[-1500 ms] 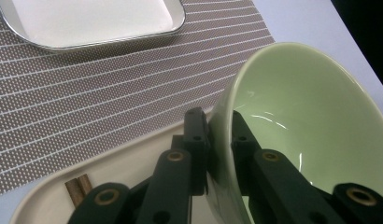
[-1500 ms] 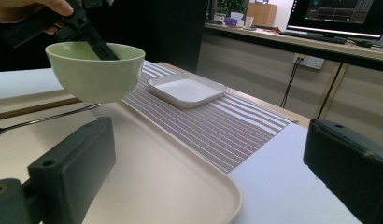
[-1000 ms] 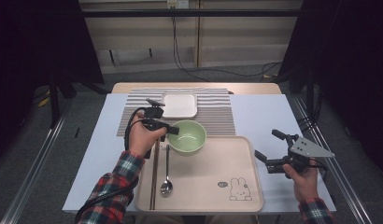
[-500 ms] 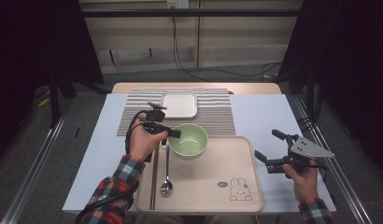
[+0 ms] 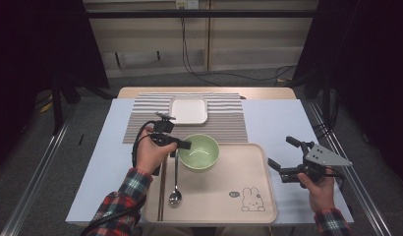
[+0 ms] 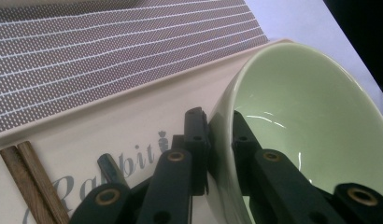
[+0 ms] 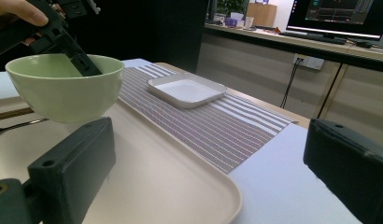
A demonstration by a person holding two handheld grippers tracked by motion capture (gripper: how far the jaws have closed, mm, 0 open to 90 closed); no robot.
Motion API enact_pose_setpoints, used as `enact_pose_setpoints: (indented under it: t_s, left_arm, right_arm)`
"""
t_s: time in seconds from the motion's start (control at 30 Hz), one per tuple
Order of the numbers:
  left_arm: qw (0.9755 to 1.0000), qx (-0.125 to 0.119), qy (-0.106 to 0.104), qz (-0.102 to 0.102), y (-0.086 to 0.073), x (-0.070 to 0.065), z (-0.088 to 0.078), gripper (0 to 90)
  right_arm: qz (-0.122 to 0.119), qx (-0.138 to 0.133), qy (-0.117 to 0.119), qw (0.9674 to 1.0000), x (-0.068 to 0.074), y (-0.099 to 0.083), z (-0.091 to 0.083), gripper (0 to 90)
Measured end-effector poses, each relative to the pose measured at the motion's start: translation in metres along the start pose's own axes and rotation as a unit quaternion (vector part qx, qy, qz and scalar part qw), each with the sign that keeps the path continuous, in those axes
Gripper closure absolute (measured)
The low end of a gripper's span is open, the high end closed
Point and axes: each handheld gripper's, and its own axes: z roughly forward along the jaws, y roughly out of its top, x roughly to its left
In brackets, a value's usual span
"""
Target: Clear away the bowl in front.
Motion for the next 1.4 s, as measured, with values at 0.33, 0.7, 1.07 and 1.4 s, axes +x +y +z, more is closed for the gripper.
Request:
enact_pose_setpoints:
  t_s: [0.33, 0.7, 1.07, 1.4]
  left_arm:
    - [1.0, -0.003, 0.001, -0.005, -0.01, 0.004, 0.002, 81.7]
    - [0.9999, 0.01, 0.002, 0.009, -0.017, 0.005, 0.003, 81.7]
    - [0.9998, 0.014, 0.008, 0.011, -0.025, 0.005, 0.005, 81.5]
    - [0.9997, 0.016, 0.009, 0.014, -0.031, 0.007, 0.004, 81.2]
  right_arm:
    - [0.002, 0.001, 0.002, 1.0, 0.001, 0.0, 0.0, 1.6]
    - [0.002, 0.001, 0.004, 1.0, 0.001, 0.0, 0.0, 1.7]
    - [0.002, 0.0, 0.001, 1.0, 0.001, 0.0, 0.001, 1.6]
    - [-0.006, 0.0, 0.004, 1.0, 0.001, 0.0, 0.002, 1.6]
